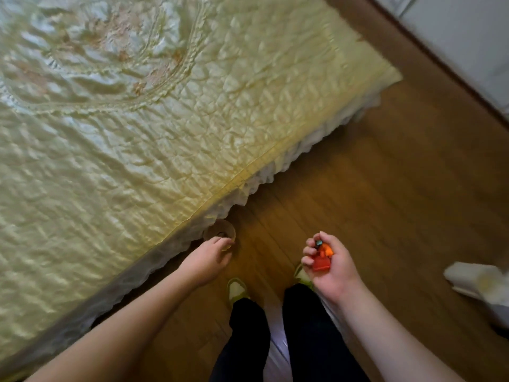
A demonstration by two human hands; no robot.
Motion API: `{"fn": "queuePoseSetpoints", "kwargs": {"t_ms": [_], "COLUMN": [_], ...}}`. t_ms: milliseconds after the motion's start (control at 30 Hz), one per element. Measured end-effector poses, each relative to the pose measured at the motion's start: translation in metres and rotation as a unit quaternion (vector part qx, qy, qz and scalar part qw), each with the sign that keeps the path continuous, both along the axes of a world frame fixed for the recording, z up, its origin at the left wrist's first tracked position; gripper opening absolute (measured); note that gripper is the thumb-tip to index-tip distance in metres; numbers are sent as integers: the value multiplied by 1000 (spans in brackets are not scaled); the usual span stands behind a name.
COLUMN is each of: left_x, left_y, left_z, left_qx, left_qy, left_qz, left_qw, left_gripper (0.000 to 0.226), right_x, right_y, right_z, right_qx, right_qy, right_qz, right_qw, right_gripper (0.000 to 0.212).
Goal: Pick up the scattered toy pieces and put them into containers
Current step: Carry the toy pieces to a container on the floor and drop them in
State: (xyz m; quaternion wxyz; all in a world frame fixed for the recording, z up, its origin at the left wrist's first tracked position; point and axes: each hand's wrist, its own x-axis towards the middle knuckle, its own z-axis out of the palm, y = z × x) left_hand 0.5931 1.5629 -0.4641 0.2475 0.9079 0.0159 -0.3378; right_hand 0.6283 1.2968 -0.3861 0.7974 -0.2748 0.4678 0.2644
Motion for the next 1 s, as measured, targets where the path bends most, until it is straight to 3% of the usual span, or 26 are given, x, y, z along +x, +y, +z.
{"fn": "queuePoseSetpoints", "kwargs": {"t_ms": [267,500,733,1000], "left_x": [22,14,-6,-13], "left_y": [-82,-187,-338,-476], "left_z": [110,166,215,225], "left_qx": [16,56,13,39], "left_qy": [-95,-149,-177,-161], "left_qz": [-166,-350,-434,-529], "left_qw": [981,923,883,832], "left_gripper": [41,45,52,54], "right_x": [-42,-84,-136,-183], "right_y": [-70,-169,-270,-372], "right_z": [81,113,125,143], "right_qx": [-16,-31,-67,-114], "right_qy": [-1,-43,-63,-72], "right_qz": [-138,-255,-294,-299], "right_qw": [990,966,951,945], "right_gripper": [15,16,21,22]}}
